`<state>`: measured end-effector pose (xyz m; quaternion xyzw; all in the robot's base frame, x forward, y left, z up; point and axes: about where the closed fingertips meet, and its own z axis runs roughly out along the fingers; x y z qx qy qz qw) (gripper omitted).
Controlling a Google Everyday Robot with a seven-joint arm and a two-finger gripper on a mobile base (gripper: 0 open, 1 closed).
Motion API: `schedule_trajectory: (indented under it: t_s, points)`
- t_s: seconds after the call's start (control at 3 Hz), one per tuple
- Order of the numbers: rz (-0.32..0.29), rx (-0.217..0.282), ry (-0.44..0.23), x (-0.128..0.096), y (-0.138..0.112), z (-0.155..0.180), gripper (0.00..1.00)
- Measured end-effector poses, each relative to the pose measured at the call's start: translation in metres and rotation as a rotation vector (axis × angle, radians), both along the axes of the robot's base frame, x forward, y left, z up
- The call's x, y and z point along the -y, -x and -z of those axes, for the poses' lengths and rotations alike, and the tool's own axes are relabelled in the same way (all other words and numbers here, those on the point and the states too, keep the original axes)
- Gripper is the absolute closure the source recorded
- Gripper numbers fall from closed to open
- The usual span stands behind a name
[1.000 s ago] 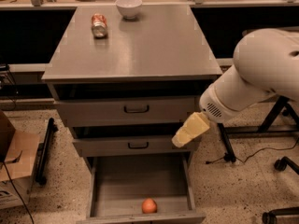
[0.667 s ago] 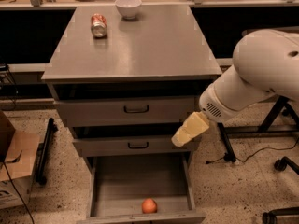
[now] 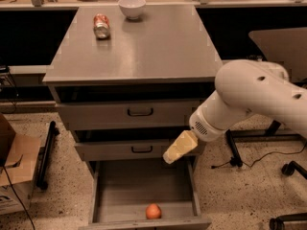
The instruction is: Pick orange from bottom drawer and place on counter
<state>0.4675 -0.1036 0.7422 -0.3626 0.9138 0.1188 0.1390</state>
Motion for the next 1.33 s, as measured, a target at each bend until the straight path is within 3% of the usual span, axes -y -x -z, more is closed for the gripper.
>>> schedule_trajectory:
  t_s: [0.67, 1.0, 1.33]
  points:
    - [0.083, -0.246, -0.032, -0.035, 0.017, 0.166, 0.0]
    - [0.109, -0.342, -0.047, -0.045, 0.027, 0.243, 0.0]
    - [0.11, -0.376, -0.054, -0.047, 0.035, 0.26, 0.0]
